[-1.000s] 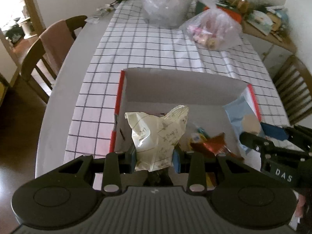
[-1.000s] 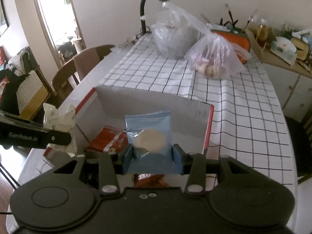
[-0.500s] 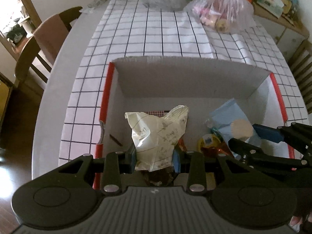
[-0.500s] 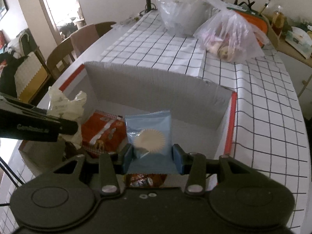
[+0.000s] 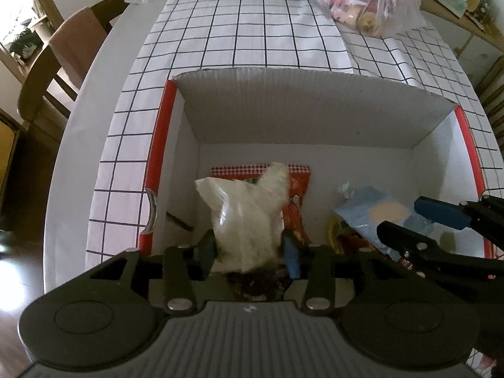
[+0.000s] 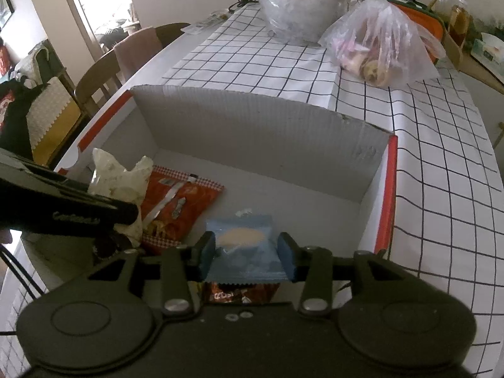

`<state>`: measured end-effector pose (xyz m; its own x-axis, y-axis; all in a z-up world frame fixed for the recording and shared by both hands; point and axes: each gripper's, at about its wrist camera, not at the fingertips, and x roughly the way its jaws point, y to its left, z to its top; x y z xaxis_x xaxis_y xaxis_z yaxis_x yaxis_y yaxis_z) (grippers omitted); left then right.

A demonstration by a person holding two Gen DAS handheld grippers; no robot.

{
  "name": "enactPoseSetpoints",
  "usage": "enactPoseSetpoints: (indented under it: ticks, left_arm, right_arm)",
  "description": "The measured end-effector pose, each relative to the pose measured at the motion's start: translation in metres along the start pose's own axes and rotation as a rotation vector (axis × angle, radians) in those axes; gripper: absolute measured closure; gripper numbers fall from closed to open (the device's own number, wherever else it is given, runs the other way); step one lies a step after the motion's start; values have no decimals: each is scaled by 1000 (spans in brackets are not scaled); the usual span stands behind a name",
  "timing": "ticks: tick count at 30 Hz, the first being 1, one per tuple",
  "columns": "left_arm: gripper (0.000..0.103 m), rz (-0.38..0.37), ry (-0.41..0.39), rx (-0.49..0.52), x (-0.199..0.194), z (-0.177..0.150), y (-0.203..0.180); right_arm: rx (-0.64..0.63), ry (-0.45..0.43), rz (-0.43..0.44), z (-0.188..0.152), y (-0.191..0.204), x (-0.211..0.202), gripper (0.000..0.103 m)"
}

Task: Organize snacks
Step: 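Open both tools to drop the white bag and blue packet into the box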

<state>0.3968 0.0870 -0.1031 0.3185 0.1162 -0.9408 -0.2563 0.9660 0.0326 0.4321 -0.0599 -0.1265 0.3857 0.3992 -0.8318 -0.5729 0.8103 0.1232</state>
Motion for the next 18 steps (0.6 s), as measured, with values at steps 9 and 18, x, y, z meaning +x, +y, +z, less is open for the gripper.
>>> enactPoseSetpoints:
  ticks: [9, 18]
  left_arm:
    - [40, -48, -72, -12, -20, -8, 6]
    - [38, -137, -203, 52, -65, -44, 8]
  right_arm:
    - [32, -41, 7, -9, -2, -24, 51]
    - [78, -128, -20, -32, 10, -75, 40]
